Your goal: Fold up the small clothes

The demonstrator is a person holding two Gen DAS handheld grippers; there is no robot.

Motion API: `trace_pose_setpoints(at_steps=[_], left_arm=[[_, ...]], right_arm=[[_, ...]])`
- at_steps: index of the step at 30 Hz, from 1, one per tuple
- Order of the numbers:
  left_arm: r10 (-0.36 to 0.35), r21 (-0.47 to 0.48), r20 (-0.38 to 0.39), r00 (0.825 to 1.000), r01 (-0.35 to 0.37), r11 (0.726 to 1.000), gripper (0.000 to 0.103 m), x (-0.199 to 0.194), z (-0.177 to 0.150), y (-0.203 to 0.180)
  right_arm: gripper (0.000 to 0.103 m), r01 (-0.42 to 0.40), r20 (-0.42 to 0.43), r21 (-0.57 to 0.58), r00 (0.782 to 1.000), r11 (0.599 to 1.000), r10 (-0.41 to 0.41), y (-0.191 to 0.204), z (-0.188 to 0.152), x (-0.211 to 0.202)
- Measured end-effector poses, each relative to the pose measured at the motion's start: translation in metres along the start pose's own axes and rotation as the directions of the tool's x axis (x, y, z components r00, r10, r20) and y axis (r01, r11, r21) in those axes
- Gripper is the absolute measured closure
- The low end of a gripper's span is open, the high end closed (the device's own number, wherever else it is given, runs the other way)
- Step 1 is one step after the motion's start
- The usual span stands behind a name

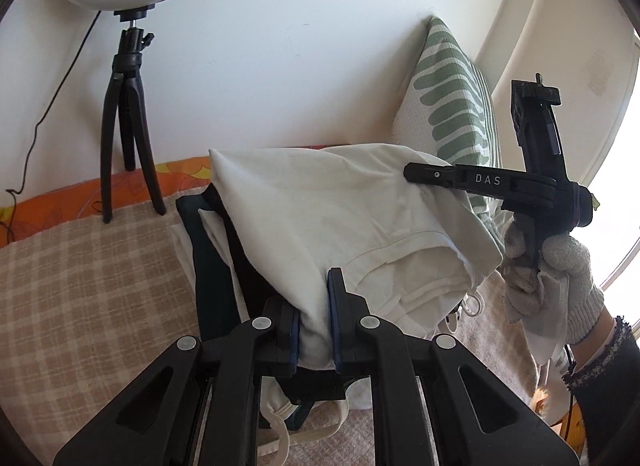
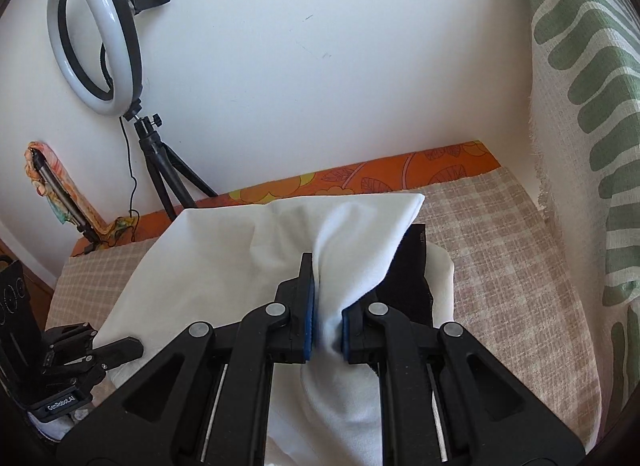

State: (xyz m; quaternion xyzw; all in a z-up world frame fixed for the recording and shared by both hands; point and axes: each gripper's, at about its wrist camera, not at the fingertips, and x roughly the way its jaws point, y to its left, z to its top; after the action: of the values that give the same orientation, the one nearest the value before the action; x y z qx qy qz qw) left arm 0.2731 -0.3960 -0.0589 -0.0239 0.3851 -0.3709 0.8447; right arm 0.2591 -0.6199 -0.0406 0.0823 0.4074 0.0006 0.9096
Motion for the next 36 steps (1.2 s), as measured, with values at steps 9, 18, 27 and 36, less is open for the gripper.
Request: trace_pose_setpoints(at_steps=[9,18,27,36], left_arm=[[0.127,0.04,0.013,0.992,-0.127,0.991,0.037,-0.013,-0.004,0.001],[0.196,0.086,0.046,0.979,-0.2,0.976,0.024,-0.042,-0.005,-0.017],[0.2,0.091,0.106,0.974,-0.21,0.973,0.024,-0.103,-0.014,-0.03],[0.214,0.086,0.173,0.961,-0.231,0.969,0.022,-0.177,-0.036,-0.033]], right_arm=[[0.033,0.198,0.018,-0.003,0.98,0.98,-0.198,-0.005,0.0,-0.007],[0.014,0.23,0.062,-0.016,0.971,0.973,-0.229,0.017,-0.007,-0.038],[0.005,0.227,0.128,-0.005,0.966,0.974,-0.224,0.053,-0.024,-0.096],[0.0,0.239,0.204,-0.043,0.952,0.97,-0.226,0.117,-0.05,-0.159]])
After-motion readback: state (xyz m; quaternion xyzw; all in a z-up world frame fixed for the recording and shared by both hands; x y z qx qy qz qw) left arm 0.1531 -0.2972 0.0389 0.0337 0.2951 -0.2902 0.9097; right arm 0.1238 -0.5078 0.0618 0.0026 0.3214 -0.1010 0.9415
